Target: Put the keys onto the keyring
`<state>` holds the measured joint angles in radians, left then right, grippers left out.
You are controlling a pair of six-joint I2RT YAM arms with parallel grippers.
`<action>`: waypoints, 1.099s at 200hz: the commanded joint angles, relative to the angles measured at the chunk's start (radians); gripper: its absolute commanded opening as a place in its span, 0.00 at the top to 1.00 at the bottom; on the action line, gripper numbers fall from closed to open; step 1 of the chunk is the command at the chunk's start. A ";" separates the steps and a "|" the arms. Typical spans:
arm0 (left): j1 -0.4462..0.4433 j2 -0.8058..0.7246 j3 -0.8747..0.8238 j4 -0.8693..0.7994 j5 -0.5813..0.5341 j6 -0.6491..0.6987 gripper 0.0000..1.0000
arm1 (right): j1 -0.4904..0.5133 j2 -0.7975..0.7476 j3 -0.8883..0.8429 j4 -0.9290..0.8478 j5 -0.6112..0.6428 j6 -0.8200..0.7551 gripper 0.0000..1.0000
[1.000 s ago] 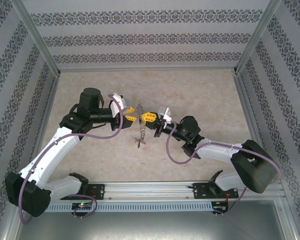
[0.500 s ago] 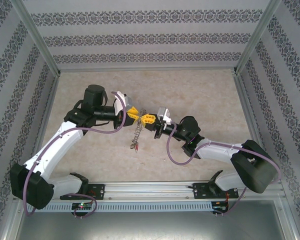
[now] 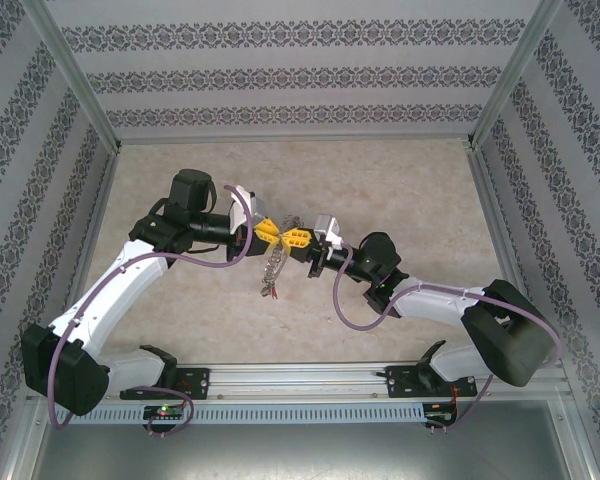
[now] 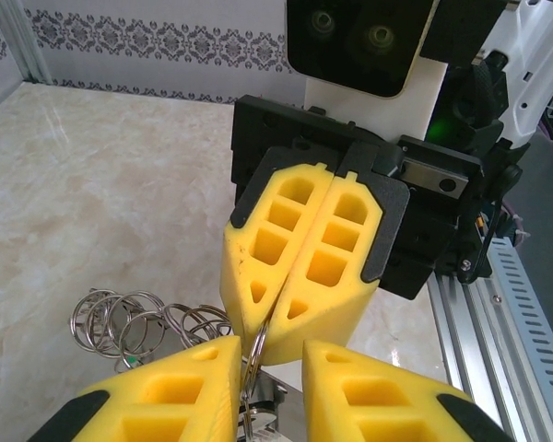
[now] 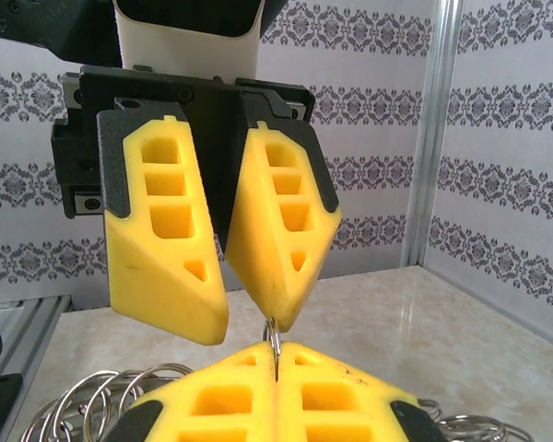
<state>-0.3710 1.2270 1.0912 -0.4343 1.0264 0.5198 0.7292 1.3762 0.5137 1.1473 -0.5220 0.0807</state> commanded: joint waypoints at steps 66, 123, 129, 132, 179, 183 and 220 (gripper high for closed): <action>0.013 0.019 0.006 -0.092 0.097 0.078 0.76 | -0.004 -0.013 0.046 0.064 -0.019 0.005 1.00; 0.012 0.031 0.005 -0.091 0.095 0.081 0.81 | -0.005 -0.017 0.051 0.063 -0.028 0.005 1.00; 0.012 0.034 0.004 -0.093 0.092 0.081 0.79 | -0.004 -0.018 0.051 0.063 -0.030 0.006 1.00; 0.012 0.035 0.004 -0.094 0.091 0.081 0.78 | -0.005 -0.017 0.052 0.063 -0.030 0.005 1.00; 0.012 0.035 -0.001 -0.093 0.070 0.082 0.75 | -0.004 -0.019 0.048 0.064 -0.028 0.005 1.00; 0.013 0.034 -0.001 -0.093 0.070 0.082 0.75 | -0.004 -0.019 0.048 0.066 -0.029 0.006 1.00; 0.013 0.038 0.005 -0.109 0.056 0.101 1.00 | -0.004 -0.018 0.050 0.062 -0.033 0.005 1.00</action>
<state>-0.3595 1.2594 1.0912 -0.4931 1.0615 0.5865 0.7288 1.3762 0.5240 1.1328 -0.5579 0.0811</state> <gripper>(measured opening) 0.047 0.061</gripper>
